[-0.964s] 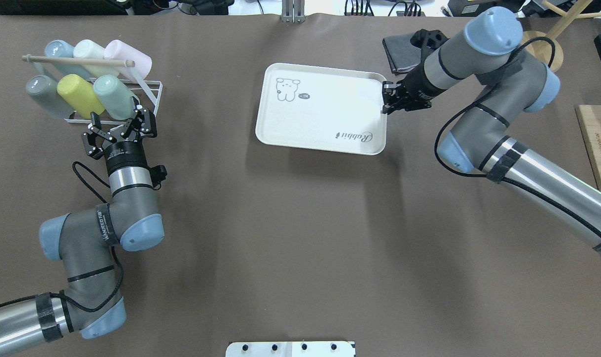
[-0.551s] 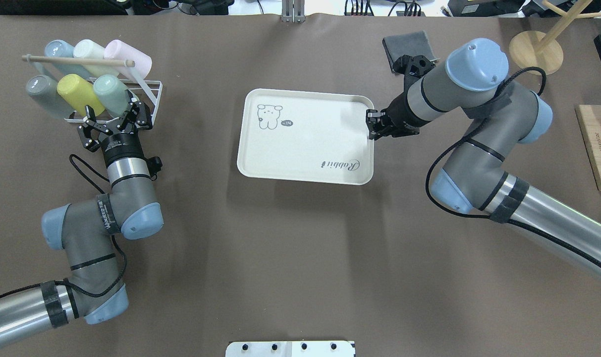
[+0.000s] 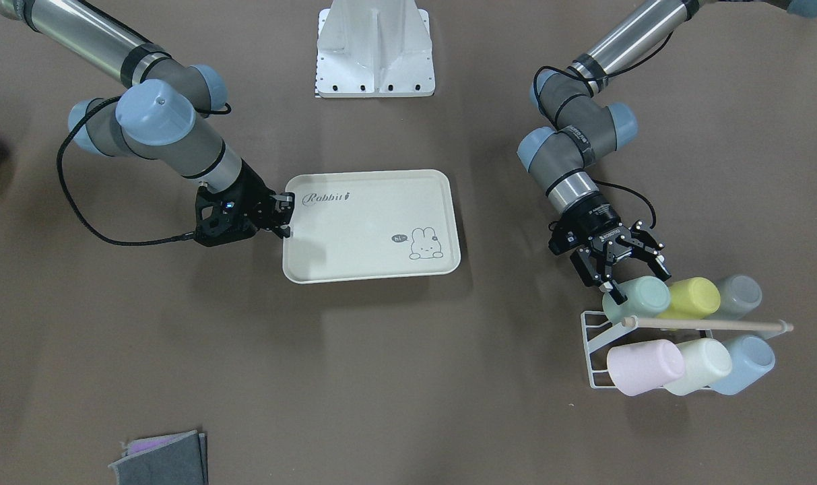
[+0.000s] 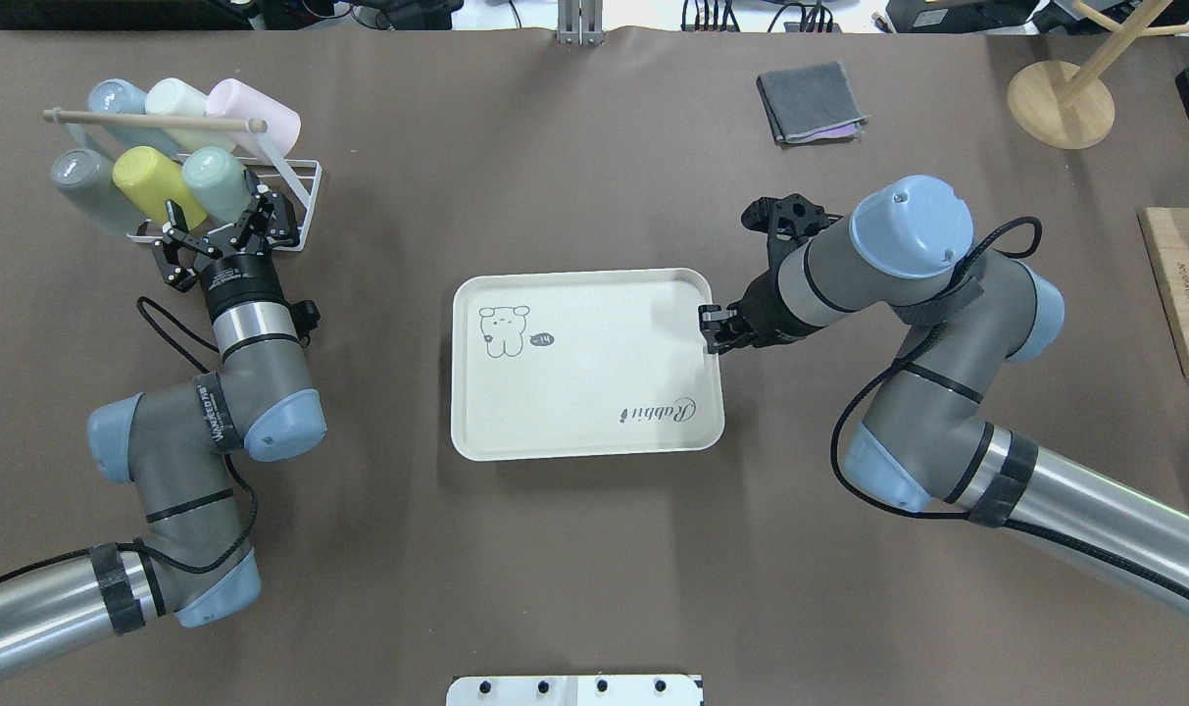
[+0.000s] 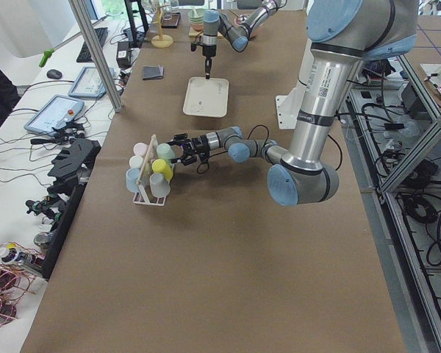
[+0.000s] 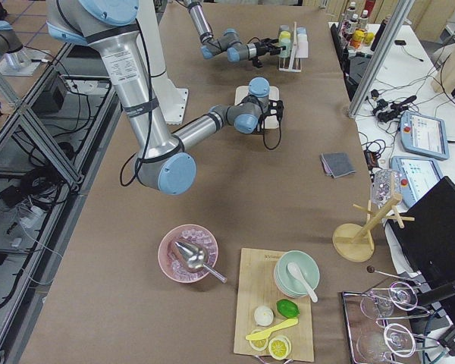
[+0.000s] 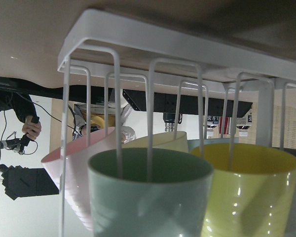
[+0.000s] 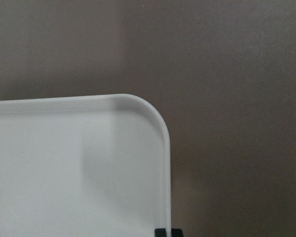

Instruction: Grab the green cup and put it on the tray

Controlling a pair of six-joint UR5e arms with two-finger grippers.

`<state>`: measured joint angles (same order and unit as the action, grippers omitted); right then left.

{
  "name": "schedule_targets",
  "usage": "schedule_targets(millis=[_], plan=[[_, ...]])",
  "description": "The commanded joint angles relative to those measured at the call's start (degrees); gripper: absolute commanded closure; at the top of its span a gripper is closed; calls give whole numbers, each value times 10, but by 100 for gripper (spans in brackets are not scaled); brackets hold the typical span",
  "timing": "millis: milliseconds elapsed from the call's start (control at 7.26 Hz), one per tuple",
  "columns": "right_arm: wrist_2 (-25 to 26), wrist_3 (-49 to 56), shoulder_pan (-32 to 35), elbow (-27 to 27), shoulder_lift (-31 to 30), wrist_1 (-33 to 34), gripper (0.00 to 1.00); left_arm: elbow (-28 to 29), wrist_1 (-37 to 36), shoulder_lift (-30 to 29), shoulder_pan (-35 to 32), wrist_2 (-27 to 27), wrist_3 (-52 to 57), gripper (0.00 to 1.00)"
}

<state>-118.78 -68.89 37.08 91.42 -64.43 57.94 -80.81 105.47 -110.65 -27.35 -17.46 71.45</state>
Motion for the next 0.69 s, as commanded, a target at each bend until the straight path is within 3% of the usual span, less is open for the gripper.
schedule_targets(millis=[0,551], plan=[[4,1,-20,-1,7,1,100,26,-1,-23,-2,1,0,1],[6,5,-21,-23,8,1,100,38,0,-25,-7,1,0,1]])
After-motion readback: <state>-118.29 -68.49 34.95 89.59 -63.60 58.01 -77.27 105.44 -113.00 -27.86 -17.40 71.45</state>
